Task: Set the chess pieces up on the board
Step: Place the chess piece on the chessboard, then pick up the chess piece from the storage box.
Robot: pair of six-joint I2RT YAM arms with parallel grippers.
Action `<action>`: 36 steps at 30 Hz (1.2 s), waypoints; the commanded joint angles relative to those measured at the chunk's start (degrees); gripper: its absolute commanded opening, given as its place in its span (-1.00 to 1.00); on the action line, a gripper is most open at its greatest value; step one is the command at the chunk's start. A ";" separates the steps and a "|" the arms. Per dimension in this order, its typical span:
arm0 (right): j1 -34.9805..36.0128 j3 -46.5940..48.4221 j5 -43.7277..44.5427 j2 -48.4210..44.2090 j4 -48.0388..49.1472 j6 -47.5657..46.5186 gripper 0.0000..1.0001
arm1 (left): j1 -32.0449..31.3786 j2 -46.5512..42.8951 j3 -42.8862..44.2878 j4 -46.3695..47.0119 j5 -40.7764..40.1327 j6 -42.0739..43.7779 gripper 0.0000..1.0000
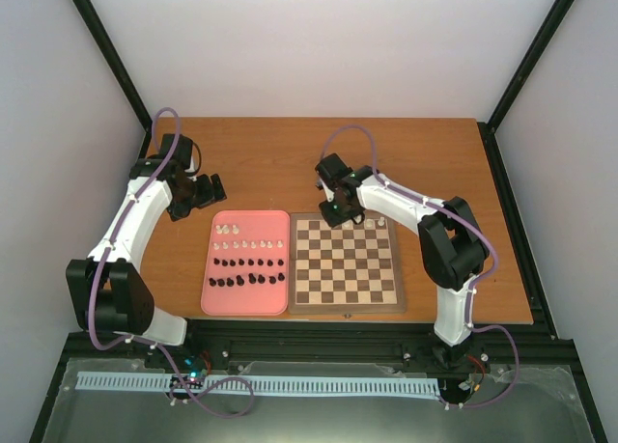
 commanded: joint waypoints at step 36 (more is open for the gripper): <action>3.55 19.46 -1.16 6.67 -3.41 -4.73 0.15 | 0.30 -0.73 -0.47 1.57 1.24 -0.23 0.99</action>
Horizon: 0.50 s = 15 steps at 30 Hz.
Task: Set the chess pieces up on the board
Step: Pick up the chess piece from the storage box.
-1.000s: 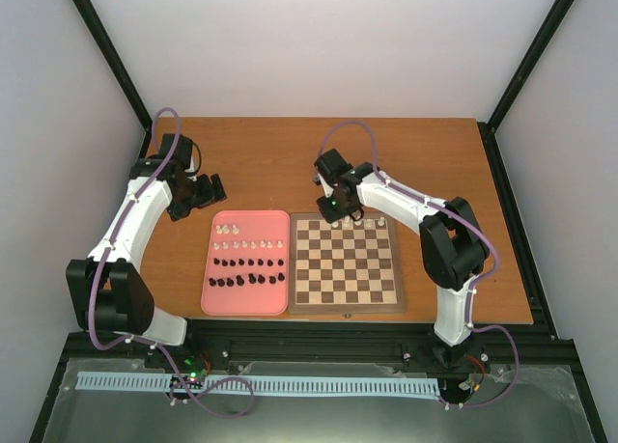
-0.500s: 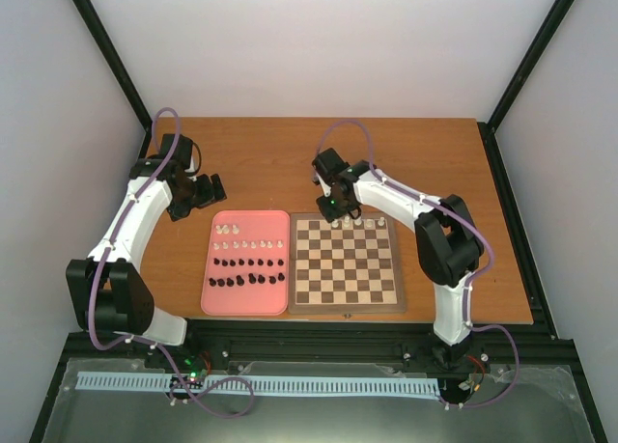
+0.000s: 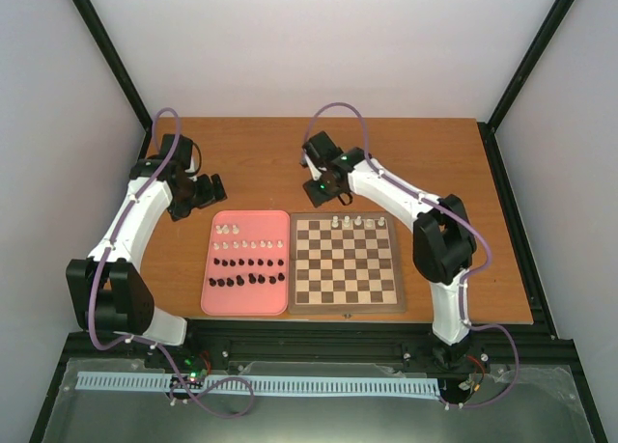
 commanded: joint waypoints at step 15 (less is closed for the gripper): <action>-1.38 10.24 0.46 -1.97 -2.75 4.86 0.17 | -10.44 -0.57 -5.70 5.64 1.75 5.35 0.11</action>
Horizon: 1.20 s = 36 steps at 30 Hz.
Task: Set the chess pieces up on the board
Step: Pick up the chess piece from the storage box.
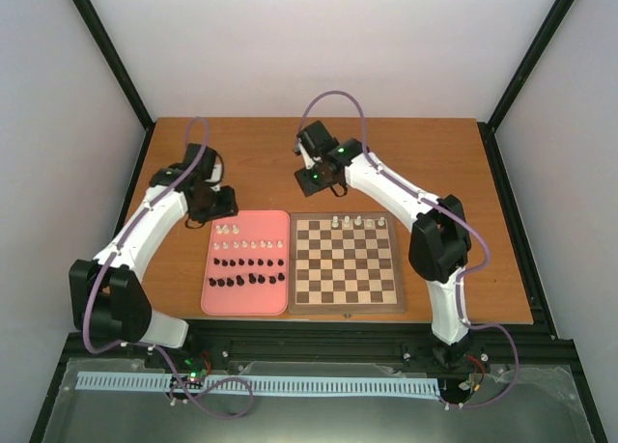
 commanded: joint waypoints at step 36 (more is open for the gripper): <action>-13.77 -21.28 1.21 -20.75 0.23 3.30 0.19 | -6.35 20.29 2.70 6.88 -6.60 -1.11 0.07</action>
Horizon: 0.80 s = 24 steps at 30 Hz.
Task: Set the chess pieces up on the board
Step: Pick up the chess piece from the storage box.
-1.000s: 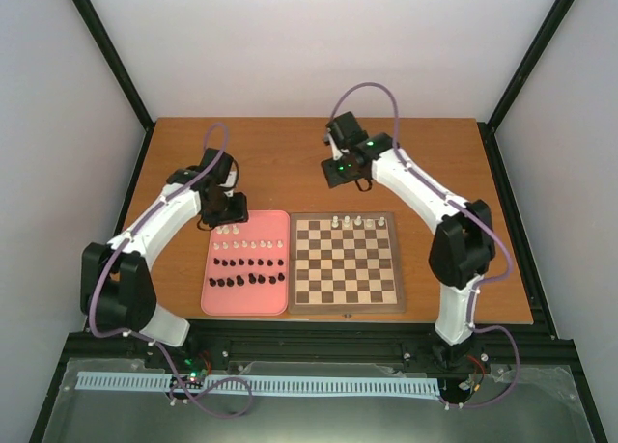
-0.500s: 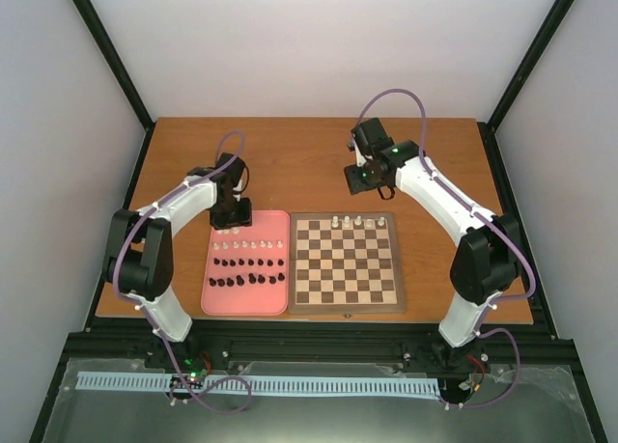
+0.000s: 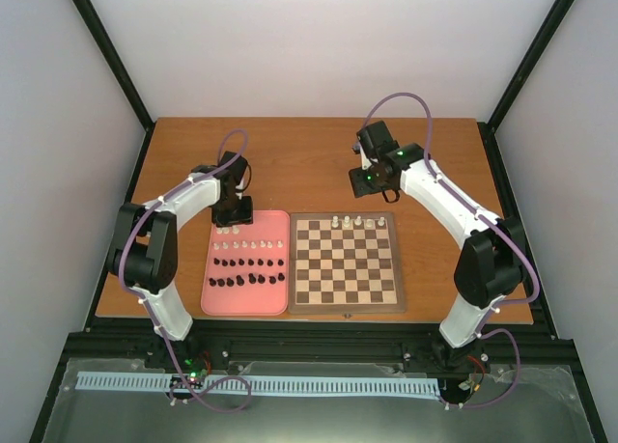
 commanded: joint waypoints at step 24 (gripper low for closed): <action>-0.71 -1.73 -0.76 -1.40 0.72 1.58 0.19 | 3.09 3.32 0.10 2.45 -0.02 0.21 -0.27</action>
